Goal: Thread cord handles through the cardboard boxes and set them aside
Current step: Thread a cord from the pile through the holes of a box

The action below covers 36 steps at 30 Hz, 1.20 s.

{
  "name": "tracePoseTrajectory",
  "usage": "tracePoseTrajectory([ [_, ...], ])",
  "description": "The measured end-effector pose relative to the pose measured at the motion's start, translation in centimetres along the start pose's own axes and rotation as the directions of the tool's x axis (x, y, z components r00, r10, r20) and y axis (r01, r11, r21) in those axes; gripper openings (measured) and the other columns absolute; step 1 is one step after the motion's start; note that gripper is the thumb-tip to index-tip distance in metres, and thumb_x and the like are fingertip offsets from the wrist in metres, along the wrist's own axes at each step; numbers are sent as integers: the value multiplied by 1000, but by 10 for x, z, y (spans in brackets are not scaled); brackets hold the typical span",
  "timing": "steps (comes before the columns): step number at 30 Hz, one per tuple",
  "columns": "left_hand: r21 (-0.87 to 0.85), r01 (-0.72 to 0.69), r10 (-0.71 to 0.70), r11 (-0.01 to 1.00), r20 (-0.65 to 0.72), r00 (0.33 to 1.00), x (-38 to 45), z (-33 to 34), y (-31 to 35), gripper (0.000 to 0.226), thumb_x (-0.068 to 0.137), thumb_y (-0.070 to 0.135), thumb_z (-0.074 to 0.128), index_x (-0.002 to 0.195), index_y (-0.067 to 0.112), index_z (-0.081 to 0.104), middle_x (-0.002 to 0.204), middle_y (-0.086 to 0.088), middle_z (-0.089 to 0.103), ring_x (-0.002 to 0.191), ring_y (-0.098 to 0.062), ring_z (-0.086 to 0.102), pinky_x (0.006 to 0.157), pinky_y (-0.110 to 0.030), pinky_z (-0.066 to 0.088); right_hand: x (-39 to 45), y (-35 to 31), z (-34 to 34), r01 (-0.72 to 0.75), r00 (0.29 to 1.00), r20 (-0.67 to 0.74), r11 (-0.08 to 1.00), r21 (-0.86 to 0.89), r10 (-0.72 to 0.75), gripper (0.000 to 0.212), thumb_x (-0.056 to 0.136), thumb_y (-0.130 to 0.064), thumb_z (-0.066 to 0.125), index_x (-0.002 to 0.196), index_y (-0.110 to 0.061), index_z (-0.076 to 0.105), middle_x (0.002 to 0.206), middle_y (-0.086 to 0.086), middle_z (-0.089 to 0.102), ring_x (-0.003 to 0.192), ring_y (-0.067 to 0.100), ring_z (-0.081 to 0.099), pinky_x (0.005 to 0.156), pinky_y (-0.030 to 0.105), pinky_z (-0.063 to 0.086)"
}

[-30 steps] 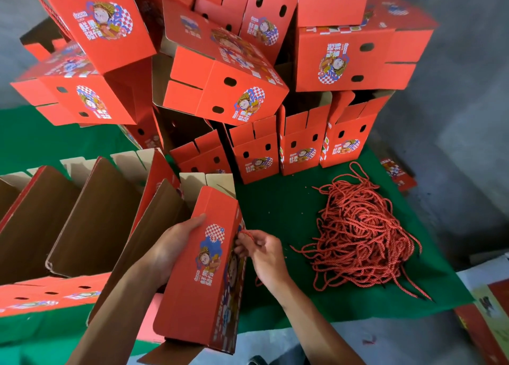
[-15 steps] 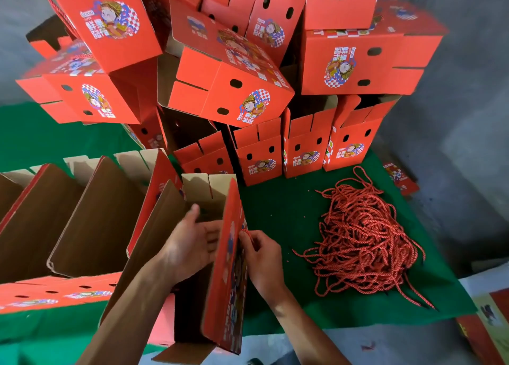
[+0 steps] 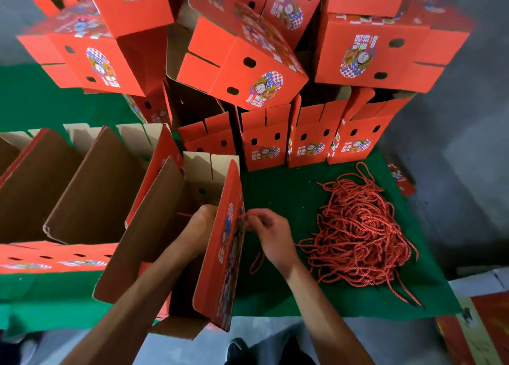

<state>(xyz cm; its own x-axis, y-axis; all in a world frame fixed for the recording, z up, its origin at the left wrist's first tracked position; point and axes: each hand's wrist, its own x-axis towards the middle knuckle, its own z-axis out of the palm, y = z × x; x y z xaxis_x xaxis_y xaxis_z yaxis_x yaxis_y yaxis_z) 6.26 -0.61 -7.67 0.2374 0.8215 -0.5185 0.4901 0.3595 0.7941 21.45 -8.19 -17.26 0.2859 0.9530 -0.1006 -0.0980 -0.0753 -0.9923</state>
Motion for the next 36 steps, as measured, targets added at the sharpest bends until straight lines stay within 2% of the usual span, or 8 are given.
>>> tracePoseTrajectory([
  [4,300,-75,67,951,37,997,-17,-13,0,15,100,10,62,96,-2,69,85,-17,73,74,-25,72,73,-42,61,-4,21,-19,2,938,-311,902,-431,-151,21,103,-23,60,123,-21,67,110,-7,68,105,11,63,89,29,51],
  [8,152,-34,32,988,11,999,-36,-23,9,23,103,27,59,119,11,62,99,-10,75,84,-20,76,75,-35,61,-11,36,-35,-139,845,-500,828,-543,-186,17,94,-28,71,100,-18,60,99,-2,57,92,16,54,80,32,45],
  [11,-81,-21,26,997,63,998,-49,-24,13,49,102,58,45,125,20,64,106,-4,78,97,-21,76,87,-42,58,-16,49,-34,-171,940,-341,836,-521,-21,23,98,-37,66,88,-17,64,84,-1,68,79,21,65,71,41,52],
  [13,-205,4,24,979,137,990,-55,-25,15,58,98,70,39,127,26,64,114,0,77,106,-19,74,88,-41,56,-18,60,-28,-158,986,-153,677,-719,68,24,99,-38,64,103,-14,69,101,1,69,94,21,66,80,41,55],
  [15,-172,-4,45,985,234,971,-63,-28,14,62,91,79,46,130,33,61,119,5,75,109,-16,72,89,-40,57,-19,71,-25,-144,987,-96,465,-874,126,30,98,-36,63,122,-18,63,121,3,58,113,23,58,92,37,52],
  [17,-72,0,22,997,312,950,-72,-30,8,72,79,84,59,134,39,54,124,9,72,113,-18,71,97,-46,55,-18,77,-26,-159,985,-116,421,-893,128,32,98,-29,62,127,-16,61,125,7,52,119,27,54,96,37,49],
  [30,18,235,-227,972,340,913,-94,-29,-4,62,86,55,72,136,31,44,127,-5,68,114,-27,68,102,-48,53,-18,73,-29,-174,948,-1,518,-837,317,16,83,-33,70,82,-17,70,85,5,74,82,23,70,69,30,50],
  [36,-24,271,-251,962,307,918,-80,-29,3,35,101,30,56,135,21,51,122,-12,72,112,-34,69,98,-50,53,-49,44,-19,-166,972,90,907,-388,216,13,82,-35,71,84,-22,71,78,-5,75,68,6,68,66,28,54],
])
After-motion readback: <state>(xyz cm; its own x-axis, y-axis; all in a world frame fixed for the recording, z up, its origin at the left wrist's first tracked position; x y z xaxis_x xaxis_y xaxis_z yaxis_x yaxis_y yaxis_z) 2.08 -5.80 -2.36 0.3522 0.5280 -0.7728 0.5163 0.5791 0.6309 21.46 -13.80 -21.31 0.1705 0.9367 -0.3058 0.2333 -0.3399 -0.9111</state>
